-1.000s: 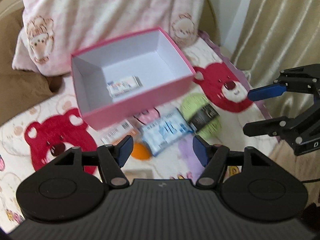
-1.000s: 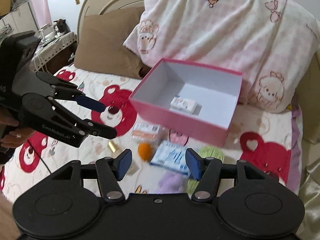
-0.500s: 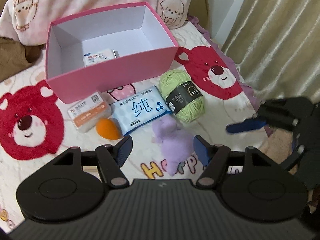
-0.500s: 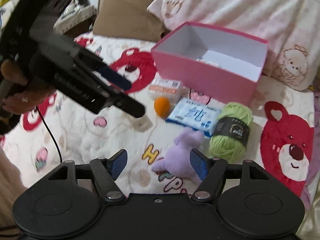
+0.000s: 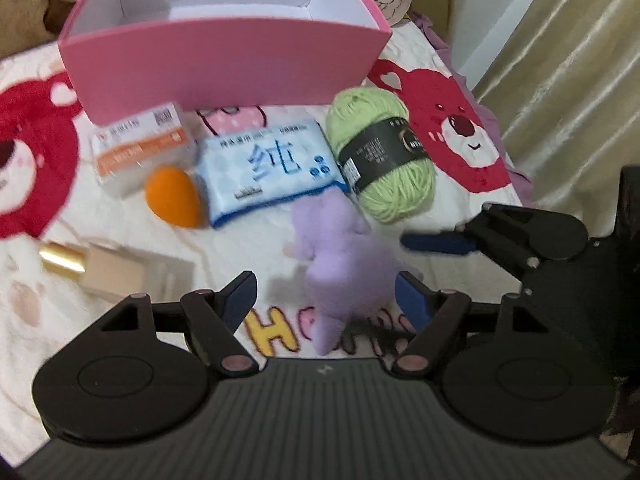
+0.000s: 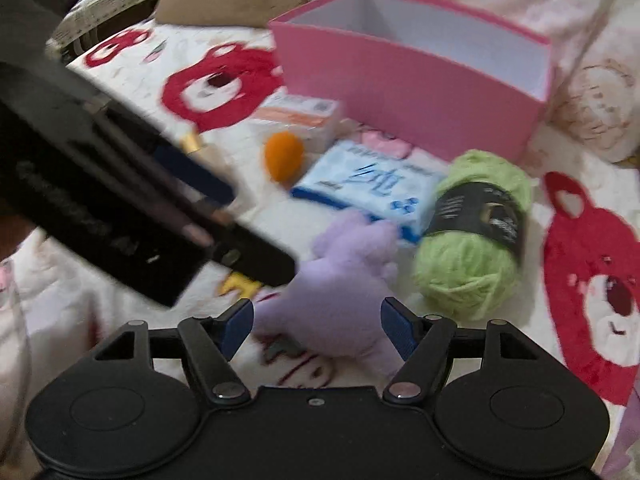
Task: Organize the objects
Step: 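Withdraw the right tool and lower it to the purple plush bunny, then close the right tool on the purple plush bunny and lift it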
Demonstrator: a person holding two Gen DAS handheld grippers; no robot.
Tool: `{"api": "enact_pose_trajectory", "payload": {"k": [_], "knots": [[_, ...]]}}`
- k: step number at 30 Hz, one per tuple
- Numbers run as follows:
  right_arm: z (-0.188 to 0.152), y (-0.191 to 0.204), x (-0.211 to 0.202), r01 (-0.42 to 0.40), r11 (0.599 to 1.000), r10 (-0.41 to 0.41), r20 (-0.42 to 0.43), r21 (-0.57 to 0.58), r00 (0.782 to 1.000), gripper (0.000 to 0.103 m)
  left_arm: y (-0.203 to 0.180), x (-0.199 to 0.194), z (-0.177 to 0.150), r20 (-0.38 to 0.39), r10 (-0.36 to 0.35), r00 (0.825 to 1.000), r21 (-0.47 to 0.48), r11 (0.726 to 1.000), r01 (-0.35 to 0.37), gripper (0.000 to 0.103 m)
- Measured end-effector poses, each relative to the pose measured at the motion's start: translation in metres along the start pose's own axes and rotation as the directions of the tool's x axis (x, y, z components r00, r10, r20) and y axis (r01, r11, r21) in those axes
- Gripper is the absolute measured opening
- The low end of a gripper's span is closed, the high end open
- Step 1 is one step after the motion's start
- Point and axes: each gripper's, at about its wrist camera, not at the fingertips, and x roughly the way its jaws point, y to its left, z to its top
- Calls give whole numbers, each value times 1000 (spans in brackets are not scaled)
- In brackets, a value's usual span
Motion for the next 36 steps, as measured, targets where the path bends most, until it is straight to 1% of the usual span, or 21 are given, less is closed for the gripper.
{"api": "enact_pose_trajectory", "payload": {"k": [1, 3, 4, 5, 7, 8, 9, 10, 11, 13, 15, 19, 21, 22, 24, 26, 27, 28, 30, 32, 36], "knots": [[-5, -2, 3, 4, 1000, -4, 9, 16, 1000, 75, 0, 3, -2, 9, -8, 1000, -8, 1000, 8, 73], [-9, -7, 8, -34, 999, 35, -19, 40, 999, 75, 1, 8, -6, 36, -24, 999, -23, 999, 25, 70], [-11, -7, 10, -55, 997, 57, -28, 49, 998, 75, 2, 12, -7, 47, -30, 998, -27, 999, 31, 65], [-12, -7, 10, -65, 997, 66, -29, 44, 997, 75, 2, 15, -8, 54, -31, 998, -31, 999, 32, 62], [-15, -3, 9, -59, 998, 59, -18, 10, 998, 80, 3, 22, -11, 58, -37, 998, -54, 998, 40, 54], [-16, -2, 10, -58, 998, 58, -14, 4, 998, 82, 4, 25, -12, 56, -52, 997, -67, 996, 56, 52], [-17, -2, 11, -57, 998, 58, -17, 11, 998, 85, 6, 28, -15, 72, -92, 993, -89, 991, 98, 50], [-18, -2, 14, -54, 998, 55, -28, 17, 998, 87, 8, 30, -20, 104, -132, 986, -113, 983, 143, 51], [-20, -1, 19, -37, 999, 37, -55, 14, 998, 88, 10, 33, -25, 124, -147, 981, -134, 977, 163, 51], [-25, 0, 26, 14, 1000, -14, -86, -2, 996, 88, 9, 38, -30, 130, -111, 985, -161, 978, 131, 50], [-28, -1, 27, 17, 1000, -16, -83, 6, 996, 88, 8, 37, -31, 151, -92, 984, -148, 982, 115, 50], [-25, -1, 21, 26, 1000, -25, -50, 7, 998, 88, 8, 41, -33, 133, -44, 990, -153, 986, 64, 50], [-24, 0, 17, 24, 1000, -23, -34, 15, 999, 88, 7, 44, -34, 102, -59, 993, -134, 988, 72, 55], [-24, 0, 17, 12, 1000, -11, -35, 23, 999, 88, 6, 48, -34, 64, -81, 995, -107, 990, 87, 55], [-22, 2, 17, -9, 999, 10, -39, 47, 999, 88, 2, 47, -37, 90, -48, 995, -98, 994, 57, 52], [-22, 4, 19, -3, 998, 5, -39, 68, 999, 88, -1, 45, -38, 106, -32, 994, -88, 995, 42, 47], [-23, 5, 20, -1, 997, 4, -40, 80, 999, 87, 0, 44, -38, 107, -34, 994, -94, 995, 44, 44], [-24, 5, 22, 6, 996, -2, -39, 88, 999, 78, 1, 43, -38, 107, -34, 994, -101, 994, 45, 41], [-24, 6, 20, 26, 996, -22, -35, 91, 999, 65, 3, 40, -38, 111, -39, 993, -112, 992, 52, 38], [-21, 7, 17, 16, 995, -14, -21, 103, 1000, 61, 6, 31, -37, 119, -57, 991, -121, 990, 72, 38], [-20, 27, 5, 43, 996, -44, 15, 72, 999, 60, 4, 11, -38, 113, -47, 993, -101, 993, 58, 38]]}}
